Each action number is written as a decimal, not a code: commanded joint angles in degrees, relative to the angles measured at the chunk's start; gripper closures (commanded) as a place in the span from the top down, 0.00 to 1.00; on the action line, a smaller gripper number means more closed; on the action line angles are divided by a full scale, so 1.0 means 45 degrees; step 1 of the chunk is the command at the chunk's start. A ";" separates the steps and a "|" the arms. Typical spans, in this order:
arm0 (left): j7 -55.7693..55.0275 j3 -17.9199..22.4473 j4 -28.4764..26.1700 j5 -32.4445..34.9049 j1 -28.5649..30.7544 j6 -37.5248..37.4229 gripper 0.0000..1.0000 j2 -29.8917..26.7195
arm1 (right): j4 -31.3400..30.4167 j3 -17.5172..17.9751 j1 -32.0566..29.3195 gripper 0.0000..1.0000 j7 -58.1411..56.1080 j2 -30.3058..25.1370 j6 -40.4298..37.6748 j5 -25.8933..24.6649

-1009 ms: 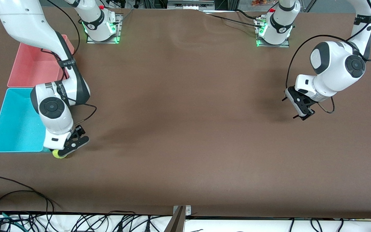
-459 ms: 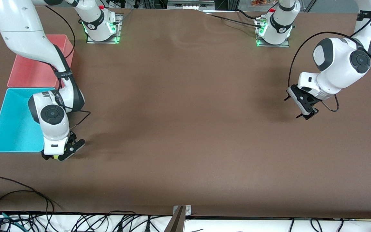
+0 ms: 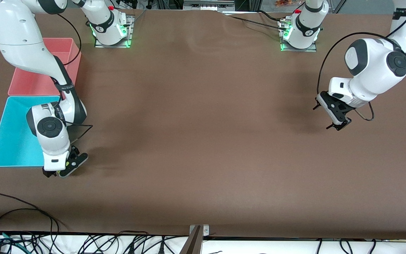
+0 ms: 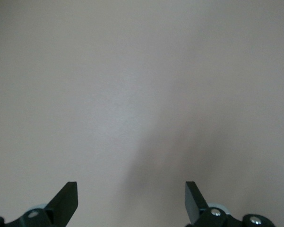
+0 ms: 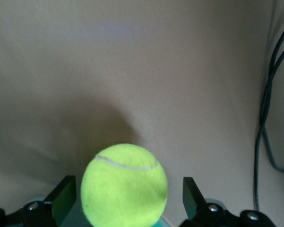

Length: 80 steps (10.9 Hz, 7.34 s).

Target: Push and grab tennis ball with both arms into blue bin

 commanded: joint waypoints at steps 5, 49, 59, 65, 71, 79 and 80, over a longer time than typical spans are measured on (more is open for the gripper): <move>0.0025 0.0478 -0.0083 -0.0088 0.0307 -0.0739 1.00 -0.2293 | 0.0391 0.0090 -0.0261 0.52 -0.0188 0.0488 0.0742 -0.0156; -1.6753 0.0441 1.0288 0.0908 -0.0747 -1.3908 1.00 -0.0948 | 0.0171 -0.0652 -0.4793 1.00 -0.6540 -0.4823 -1.2941 1.0961; -1.6772 0.0421 1.0288 0.0908 -0.0767 -1.4006 1.00 -0.0928 | 0.4763 -0.0223 -0.3758 1.00 -0.2912 -0.5447 -1.6504 0.8710; -1.6792 0.0089 1.0288 0.1006 -0.0767 -1.4025 1.00 -0.0928 | 0.5156 0.0169 -0.3699 1.00 -0.0149 -0.6523 -1.6660 0.8946; -1.6753 -0.0106 1.0347 0.1005 -0.0747 -1.4259 1.00 -0.0948 | 0.0838 0.0325 -0.2802 1.00 0.2057 -0.9151 -1.3625 0.9043; -1.6870 -0.0184 1.0347 0.1045 -0.0767 -1.4259 1.00 -0.0948 | -0.2755 0.1496 -0.1027 1.00 0.4461 -1.1095 -1.0117 0.9082; -1.6870 -0.0165 1.0347 0.1064 -0.0748 -1.4259 1.00 -0.0948 | -0.2735 0.1497 -0.0772 1.00 0.4422 -1.1056 -1.0136 0.9102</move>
